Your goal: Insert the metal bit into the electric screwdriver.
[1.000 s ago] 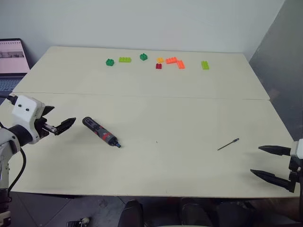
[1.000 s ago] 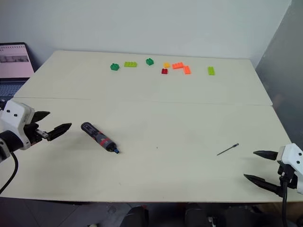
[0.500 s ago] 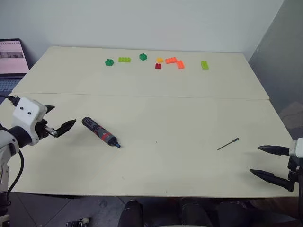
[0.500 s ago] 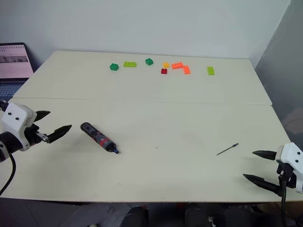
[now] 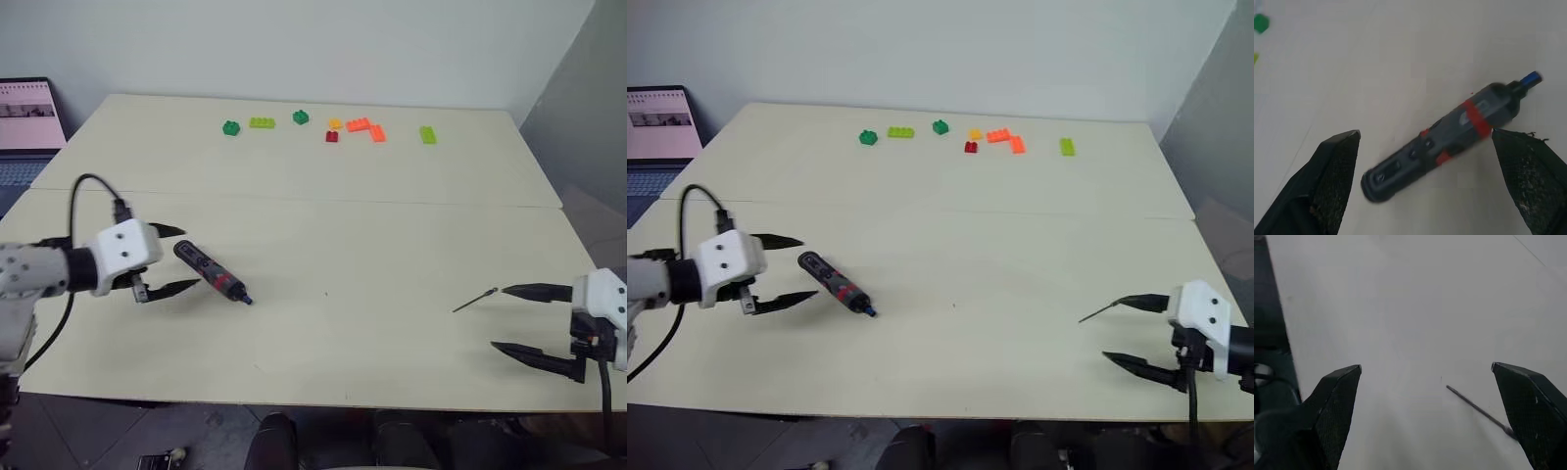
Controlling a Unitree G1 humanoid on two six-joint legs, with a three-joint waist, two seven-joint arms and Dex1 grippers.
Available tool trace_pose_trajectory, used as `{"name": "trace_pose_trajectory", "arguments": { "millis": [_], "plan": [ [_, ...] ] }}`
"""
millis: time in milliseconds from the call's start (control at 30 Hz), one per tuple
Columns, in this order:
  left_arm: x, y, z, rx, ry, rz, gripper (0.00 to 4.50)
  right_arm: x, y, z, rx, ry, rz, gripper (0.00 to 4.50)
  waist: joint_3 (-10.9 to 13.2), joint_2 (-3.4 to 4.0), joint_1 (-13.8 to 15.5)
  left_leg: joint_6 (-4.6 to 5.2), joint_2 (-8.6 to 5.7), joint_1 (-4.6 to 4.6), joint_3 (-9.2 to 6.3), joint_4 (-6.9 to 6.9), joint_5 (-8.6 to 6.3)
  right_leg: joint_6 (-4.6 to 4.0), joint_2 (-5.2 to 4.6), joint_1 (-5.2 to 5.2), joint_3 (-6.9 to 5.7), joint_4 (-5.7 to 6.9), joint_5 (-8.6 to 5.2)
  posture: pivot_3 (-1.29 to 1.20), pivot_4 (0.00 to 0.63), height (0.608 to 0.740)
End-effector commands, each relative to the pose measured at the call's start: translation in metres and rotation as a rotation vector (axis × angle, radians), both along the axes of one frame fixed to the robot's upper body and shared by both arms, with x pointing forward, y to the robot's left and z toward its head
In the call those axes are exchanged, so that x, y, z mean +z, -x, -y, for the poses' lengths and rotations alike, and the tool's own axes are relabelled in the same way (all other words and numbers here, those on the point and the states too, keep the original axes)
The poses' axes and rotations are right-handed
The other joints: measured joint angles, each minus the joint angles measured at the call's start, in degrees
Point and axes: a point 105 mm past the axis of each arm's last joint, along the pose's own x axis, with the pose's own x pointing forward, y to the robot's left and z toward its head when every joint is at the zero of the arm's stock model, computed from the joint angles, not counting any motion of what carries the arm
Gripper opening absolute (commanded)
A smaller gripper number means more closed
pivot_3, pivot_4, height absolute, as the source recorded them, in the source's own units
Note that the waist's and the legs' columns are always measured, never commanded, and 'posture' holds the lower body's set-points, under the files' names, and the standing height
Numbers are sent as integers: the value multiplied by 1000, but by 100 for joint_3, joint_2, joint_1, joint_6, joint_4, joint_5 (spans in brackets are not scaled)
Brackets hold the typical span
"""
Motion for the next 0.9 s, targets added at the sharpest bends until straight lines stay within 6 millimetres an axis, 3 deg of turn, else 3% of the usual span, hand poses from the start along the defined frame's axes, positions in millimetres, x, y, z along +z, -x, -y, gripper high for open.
{"name": "trace_pose_trajectory", "arguments": {
  "millis": [33, 267, 433, 500, 600, 900],
  "plan": [
    [-1, 6, 18, -173, -131, -49, 4485, 14, 4, -26, 88, 0, 3, 4500, 1, 2, 0, 0, 0, 0, 0, 0, 0, 0, 0, 0, 1, 0, 0, 0, 150, 740],
    [-14, 3, 19, -427, -416, -103, 4485, 30, 11, -60, 214, -36, -37, 4500, 5, 8, -7, 1, 2, -2, -1, 2, 0, -1, 6, -7, 3, 3, 1, 0, 150, 740],
    [-13, -12, 16, -491, -512, -65, 4485, 33, 7, -70, 215, -92, -33, 4500, 5, 7, 11, 1, 2, -13, -2, 8, 0, -1, 6, -11, 3, 0, 1, 0, 150, 740],
    [-14, -16, 18, -502, -505, -64, 4485, 43, 6, -74, 221, -172, 1, 4500, 4, 6, 5, 2, 2, -18, -3, 10, 1, -1, 6, -17, 2, 3, 1, 0, 150, 740],
    [-18, -16, 20, -519, -495, -73, 4485, 55, 8, -72, 231, -228, 63, 4500, 5, 7, 1, 2, 5, -23, -5, 9, 1, -1, 8, -22, 1, 5, 1, 0, 150, 740],
    [-23, -18, 24, -534, -481, -90, 4485, 57, 11, -61, 196, -212, 71, 4500, 5, 7, 2, 3, 5, -35, -17, 14, 2, 0, 8, -25, -10, 12, 3, 0, 150, 740]
  ]
}}
